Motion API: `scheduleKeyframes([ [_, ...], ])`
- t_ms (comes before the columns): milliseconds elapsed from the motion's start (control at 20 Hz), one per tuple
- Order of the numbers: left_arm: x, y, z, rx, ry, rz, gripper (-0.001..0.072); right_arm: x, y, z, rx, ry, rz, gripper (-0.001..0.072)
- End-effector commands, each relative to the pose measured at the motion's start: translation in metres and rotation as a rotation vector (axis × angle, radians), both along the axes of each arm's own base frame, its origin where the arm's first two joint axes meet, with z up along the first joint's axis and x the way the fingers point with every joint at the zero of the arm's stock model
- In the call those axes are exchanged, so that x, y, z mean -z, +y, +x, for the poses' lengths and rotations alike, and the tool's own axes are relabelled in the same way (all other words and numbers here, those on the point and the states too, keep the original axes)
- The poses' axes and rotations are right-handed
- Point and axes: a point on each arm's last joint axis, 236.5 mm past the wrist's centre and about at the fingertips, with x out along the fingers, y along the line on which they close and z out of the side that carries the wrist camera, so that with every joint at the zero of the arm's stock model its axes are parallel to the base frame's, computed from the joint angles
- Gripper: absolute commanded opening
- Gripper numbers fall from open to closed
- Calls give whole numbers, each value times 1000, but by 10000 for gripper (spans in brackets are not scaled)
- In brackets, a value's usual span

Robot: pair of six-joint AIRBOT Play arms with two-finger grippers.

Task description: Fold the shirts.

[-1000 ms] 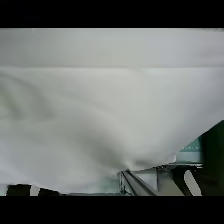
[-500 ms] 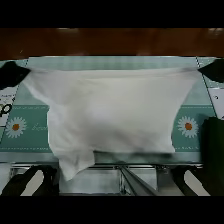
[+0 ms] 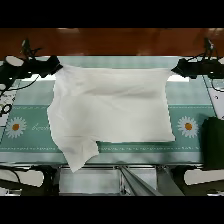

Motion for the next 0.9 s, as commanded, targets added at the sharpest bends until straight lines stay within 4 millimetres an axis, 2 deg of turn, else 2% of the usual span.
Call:
scheduleKeyframes([
  [0,34,-15,17,57,65,-32,25,29,4,23,9,32,78,25],
  [200,31,-24,-2,134,128,-56,25,36,11,5,-59,94,83,25],
  [300,20,-9,-16,166,146,-6,25,33,12,-10,-97,133,103,25],
  [450,-8,15,-32,173,142,19,25,21,5,-32,-138,176,126,25],
  [550,-16,16,-51,230,168,21,25,20,3,-45,-166,212,131,25],
  [650,0,9,-79,279,254,0,25,28,7,-62,-212,273,118,25],
  [850,58,1,-140,312,440,-40,25,54,26,-88,-257,368,130,25],
])
